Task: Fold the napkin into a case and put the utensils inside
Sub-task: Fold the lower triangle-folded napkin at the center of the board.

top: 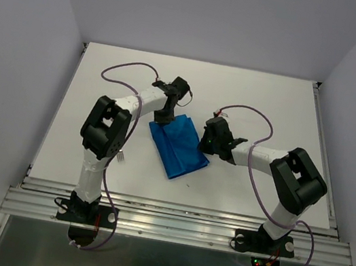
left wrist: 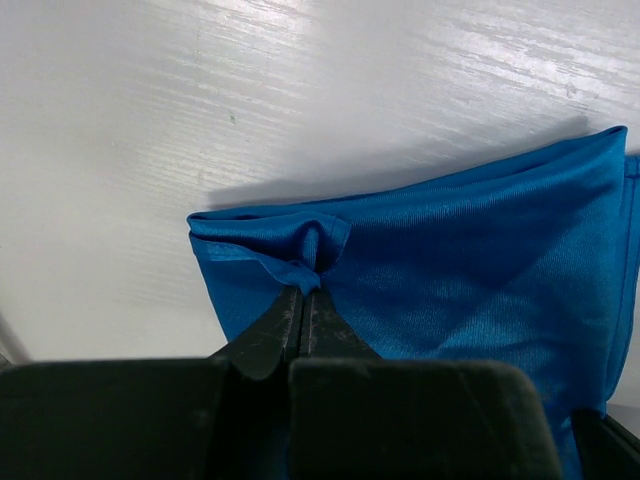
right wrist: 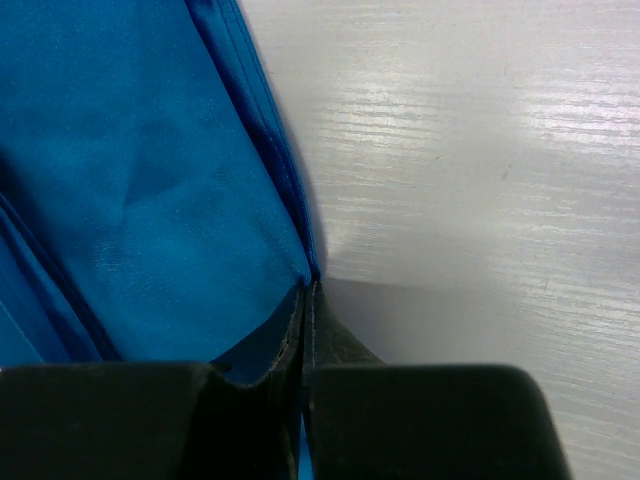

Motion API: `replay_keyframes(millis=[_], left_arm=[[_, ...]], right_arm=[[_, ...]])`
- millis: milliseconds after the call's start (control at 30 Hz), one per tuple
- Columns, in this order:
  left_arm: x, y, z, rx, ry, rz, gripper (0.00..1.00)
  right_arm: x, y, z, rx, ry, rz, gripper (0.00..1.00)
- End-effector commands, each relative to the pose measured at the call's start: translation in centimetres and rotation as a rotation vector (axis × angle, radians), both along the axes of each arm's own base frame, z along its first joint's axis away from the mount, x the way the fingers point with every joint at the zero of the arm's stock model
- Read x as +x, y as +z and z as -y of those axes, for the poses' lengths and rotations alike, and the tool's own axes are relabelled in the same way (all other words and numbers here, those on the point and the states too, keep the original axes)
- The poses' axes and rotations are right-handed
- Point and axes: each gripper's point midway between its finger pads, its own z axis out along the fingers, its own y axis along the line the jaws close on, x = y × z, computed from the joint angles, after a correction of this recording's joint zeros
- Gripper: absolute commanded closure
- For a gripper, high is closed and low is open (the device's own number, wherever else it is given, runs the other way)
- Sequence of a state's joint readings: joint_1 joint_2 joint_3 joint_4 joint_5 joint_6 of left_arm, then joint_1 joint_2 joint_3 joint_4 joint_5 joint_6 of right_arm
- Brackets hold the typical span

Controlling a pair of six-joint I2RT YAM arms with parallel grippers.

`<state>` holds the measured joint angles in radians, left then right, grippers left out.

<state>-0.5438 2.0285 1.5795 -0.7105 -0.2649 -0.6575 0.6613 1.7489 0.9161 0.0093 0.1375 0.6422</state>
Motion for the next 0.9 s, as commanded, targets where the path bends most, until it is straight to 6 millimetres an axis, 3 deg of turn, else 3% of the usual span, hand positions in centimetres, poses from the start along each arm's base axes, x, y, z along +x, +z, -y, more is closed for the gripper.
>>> replay_keyframes(millis=[0,567,700,767,833,867], left_arm=[[0.6,0.3,0.2,0.015,0.015,0.005,1.00],[1.0,-1.1,-0.4,0.042,0.048,-0.011,1.00],[0.8,-1.5,-0.4,0.044,0.046,-0.020,1.00],[0.7,-1.8,-0.5,0.047,0.048,-0.025,1.00],[0.6,-1.9,-0.5,0.047,0.047,-0.027,1.00],[0.6,-1.9,-0.5,0.047,0.047,-0.027,1.00]], right_arm=[[-1.2,-0.9,0.5,-0.012,0.009,-0.041,0.99],[-1.4,-1.1,0.3,0.011,0.019,-0.037,0.96],[-1.6,-0.3,0.4,0.020,0.022,-0.025,0.82],[-1.6,1.2,0.4,0.043,0.016,0.002,0.68],[-1.6,2.5,0.5,0.059,0.013,0.025,0.61],[-1.7,4.0,0.2,0.080,0.016,0.058,0.51]])
